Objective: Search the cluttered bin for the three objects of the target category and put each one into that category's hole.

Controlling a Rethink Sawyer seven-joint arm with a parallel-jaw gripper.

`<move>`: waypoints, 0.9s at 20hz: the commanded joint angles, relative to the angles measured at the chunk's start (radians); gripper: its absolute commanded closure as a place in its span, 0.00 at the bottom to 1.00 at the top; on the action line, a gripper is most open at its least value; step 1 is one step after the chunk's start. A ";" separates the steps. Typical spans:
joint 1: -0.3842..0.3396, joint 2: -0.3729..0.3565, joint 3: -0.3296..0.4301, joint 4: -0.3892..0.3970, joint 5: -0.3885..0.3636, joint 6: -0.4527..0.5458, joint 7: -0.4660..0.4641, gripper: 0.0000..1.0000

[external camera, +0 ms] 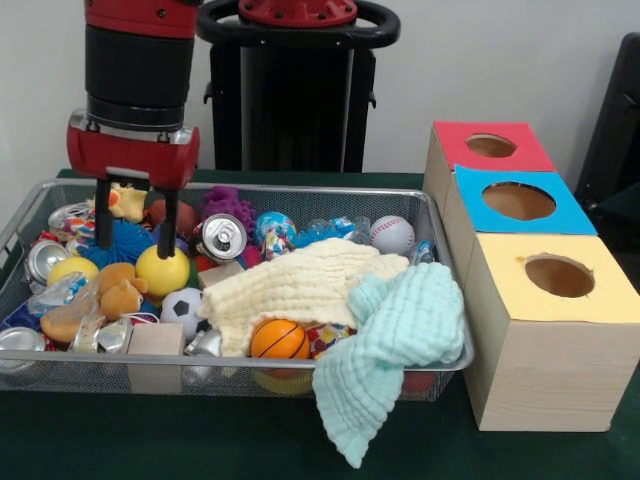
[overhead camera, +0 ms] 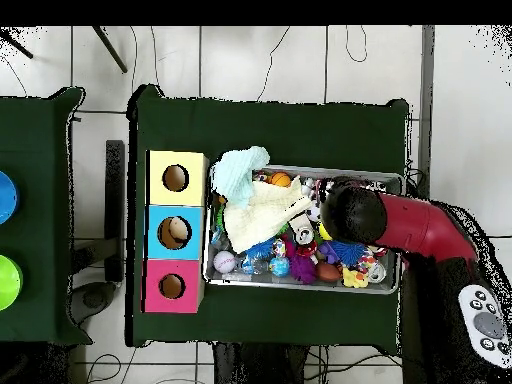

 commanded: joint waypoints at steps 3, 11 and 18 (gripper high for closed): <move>-0.010 0.054 0.077 0.081 -0.081 -0.050 -0.020 0.00; -0.011 0.105 0.070 0.072 -0.120 -0.105 0.007 0.00; -0.018 0.163 0.061 0.057 -0.151 -0.162 0.022 0.00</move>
